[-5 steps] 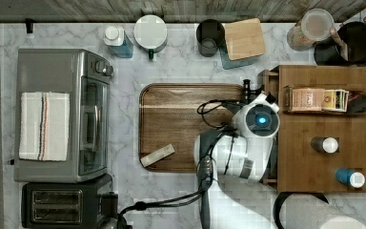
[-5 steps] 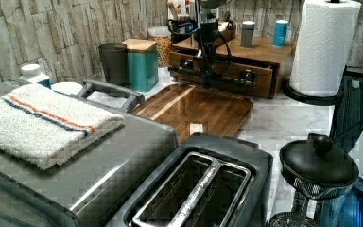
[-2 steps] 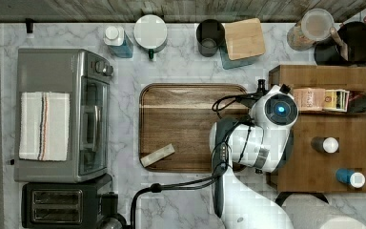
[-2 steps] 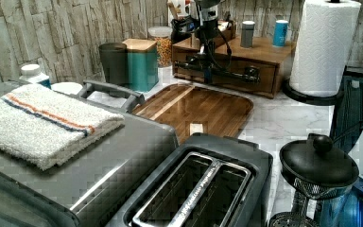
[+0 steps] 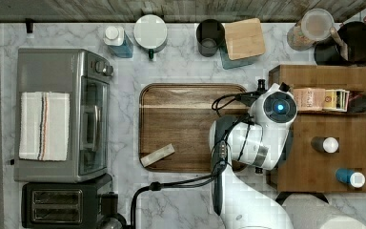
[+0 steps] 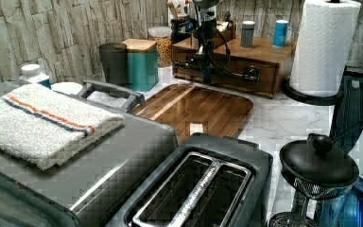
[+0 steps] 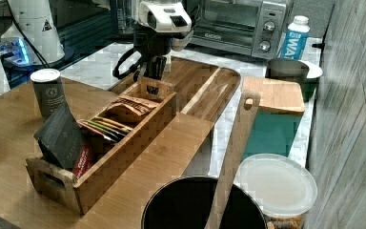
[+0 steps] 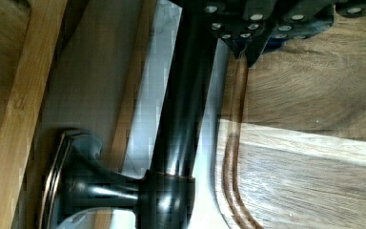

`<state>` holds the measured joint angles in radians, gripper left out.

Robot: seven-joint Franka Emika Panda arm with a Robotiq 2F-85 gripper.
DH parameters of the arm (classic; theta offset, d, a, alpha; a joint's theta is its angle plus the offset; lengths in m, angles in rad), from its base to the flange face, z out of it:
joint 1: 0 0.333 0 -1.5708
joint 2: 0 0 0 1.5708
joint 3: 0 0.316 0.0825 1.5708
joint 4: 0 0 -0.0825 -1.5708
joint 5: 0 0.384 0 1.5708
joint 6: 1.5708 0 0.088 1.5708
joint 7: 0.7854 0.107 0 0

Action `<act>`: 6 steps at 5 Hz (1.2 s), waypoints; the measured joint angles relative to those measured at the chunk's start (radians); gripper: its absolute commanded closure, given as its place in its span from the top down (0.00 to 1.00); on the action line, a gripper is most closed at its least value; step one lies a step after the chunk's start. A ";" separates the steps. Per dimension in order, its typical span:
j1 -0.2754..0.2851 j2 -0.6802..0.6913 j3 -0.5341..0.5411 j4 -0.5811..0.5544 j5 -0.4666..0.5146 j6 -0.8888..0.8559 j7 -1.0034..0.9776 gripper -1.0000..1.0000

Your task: Close the drawer.

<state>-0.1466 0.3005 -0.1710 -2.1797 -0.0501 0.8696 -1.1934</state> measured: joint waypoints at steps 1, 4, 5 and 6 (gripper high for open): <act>0.000 0.000 0.001 0.000 -0.006 0.000 0.000 0.00; 0.000 0.002 0.006 0.004 -0.027 0.003 0.000 0.00; 0.002 0.005 0.004 0.008 -0.029 0.002 0.000 0.00; 0.003 0.005 0.004 0.008 -0.029 0.003 0.000 0.00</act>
<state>-0.1433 0.3054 -0.1674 -2.1719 -0.0789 0.8726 -1.1934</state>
